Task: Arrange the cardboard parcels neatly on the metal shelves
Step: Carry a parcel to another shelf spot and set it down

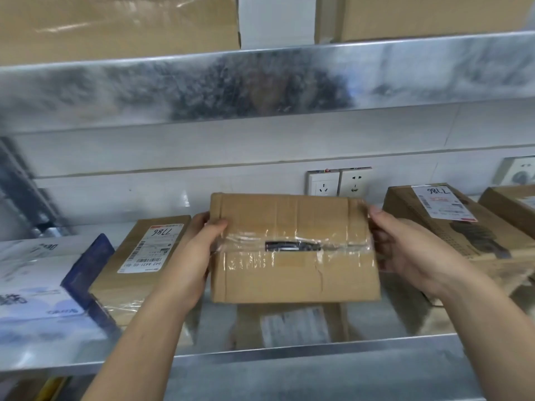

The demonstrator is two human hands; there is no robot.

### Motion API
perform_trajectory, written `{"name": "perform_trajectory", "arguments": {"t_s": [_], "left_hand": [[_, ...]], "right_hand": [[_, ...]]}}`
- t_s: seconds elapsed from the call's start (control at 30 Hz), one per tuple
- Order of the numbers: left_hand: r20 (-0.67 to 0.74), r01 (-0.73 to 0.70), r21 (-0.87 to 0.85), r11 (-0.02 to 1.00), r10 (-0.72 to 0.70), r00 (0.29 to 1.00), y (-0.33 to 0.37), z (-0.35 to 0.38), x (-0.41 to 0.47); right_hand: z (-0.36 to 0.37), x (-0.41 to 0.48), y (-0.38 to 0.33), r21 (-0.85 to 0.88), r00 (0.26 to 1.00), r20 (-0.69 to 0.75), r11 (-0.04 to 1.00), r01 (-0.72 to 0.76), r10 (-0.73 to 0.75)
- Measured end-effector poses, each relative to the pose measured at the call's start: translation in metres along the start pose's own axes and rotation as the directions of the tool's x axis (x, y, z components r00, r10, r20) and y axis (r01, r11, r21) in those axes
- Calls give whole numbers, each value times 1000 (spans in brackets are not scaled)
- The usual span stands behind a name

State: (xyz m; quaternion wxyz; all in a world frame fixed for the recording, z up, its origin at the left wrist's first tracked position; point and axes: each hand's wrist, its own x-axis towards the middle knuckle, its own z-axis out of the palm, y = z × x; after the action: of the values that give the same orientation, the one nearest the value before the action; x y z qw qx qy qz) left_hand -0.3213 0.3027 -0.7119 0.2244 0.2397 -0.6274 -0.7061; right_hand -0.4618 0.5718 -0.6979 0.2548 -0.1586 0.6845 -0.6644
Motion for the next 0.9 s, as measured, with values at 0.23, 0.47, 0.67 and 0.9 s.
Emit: {"name": "perform_trajectory", "arguments": {"t_s": [0.23,0.47,0.67,0.9], "left_hand": [[5,65,-247,967,-66,998,-4,2,-11],[92,152,-163,975,-139,986,-7,7,-14],[100,167,-32,985,-163,982,-13,9,-8],[86,180,-11,984,-179,980,-21,4,-2]], "right_hand": [[2,-1,2,115,997,-80,993,-2,12],[10,6,20,22,984,-172,999,-40,44],[16,14,34,-25,986,-147,996,-84,80],[17,22,34,-166,990,-129,983,-82,61]]}}
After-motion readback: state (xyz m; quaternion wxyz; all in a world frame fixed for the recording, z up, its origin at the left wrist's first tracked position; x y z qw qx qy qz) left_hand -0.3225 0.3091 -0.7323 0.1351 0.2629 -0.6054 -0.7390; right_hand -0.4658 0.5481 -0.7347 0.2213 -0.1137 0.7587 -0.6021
